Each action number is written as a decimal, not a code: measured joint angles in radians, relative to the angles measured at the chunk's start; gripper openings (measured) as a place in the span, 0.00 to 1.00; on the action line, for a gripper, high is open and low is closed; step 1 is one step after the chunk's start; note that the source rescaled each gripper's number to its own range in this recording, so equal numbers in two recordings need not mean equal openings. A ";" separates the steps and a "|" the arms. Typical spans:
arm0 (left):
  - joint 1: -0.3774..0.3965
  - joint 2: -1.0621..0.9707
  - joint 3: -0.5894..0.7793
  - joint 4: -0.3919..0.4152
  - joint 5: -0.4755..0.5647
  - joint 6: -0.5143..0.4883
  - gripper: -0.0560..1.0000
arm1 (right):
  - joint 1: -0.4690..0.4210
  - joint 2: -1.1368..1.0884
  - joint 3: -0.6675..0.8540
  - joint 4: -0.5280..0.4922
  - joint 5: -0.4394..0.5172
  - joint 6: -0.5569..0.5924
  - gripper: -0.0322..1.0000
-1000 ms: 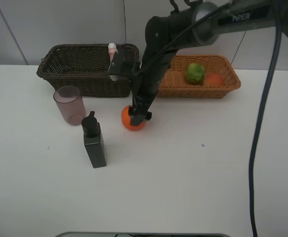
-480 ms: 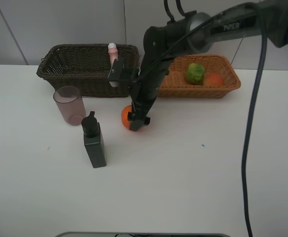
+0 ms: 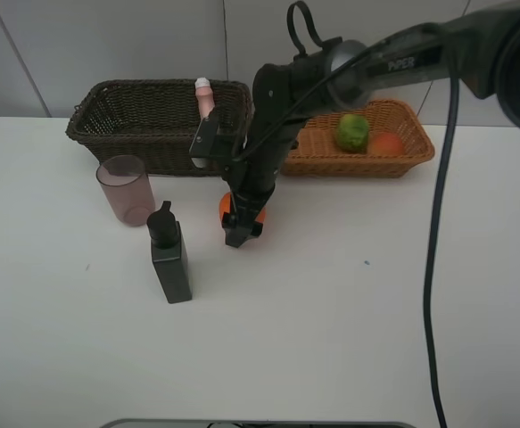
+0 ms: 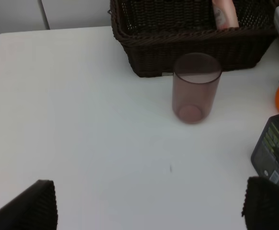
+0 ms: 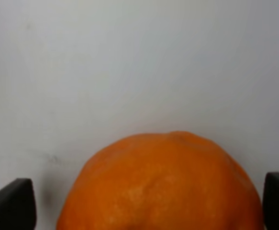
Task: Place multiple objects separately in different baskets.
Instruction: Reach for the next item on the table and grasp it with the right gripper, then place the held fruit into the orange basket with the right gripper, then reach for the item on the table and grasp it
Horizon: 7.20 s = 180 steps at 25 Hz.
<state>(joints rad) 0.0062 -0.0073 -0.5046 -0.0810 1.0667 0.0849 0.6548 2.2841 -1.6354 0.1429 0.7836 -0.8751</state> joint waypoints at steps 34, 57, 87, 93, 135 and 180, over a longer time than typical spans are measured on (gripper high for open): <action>0.000 0.000 0.000 0.001 0.000 0.000 1.00 | 0.000 -0.040 -0.001 -0.016 -0.005 0.000 0.65; 0.000 0.000 0.000 0.001 0.000 0.000 1.00 | -0.188 -0.244 -0.001 -0.017 0.041 0.281 0.65; 0.000 0.000 0.000 0.001 0.000 0.000 1.00 | -0.279 -0.088 0.000 -0.105 -0.366 0.700 0.65; 0.000 0.000 0.000 0.001 0.000 0.000 1.00 | -0.279 -0.088 0.000 -0.105 -0.370 0.703 0.73; 0.000 0.000 0.000 0.001 0.000 0.000 1.00 | -0.638 -1.151 0.628 -0.118 0.225 0.917 0.95; 0.000 0.000 0.000 0.001 0.000 0.000 1.00 | -0.638 -2.220 1.106 -0.251 0.295 0.943 0.95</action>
<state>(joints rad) 0.0062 -0.0073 -0.5046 -0.0801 1.0667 0.0849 0.0166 0.0636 -0.5298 -0.1085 1.0782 0.0678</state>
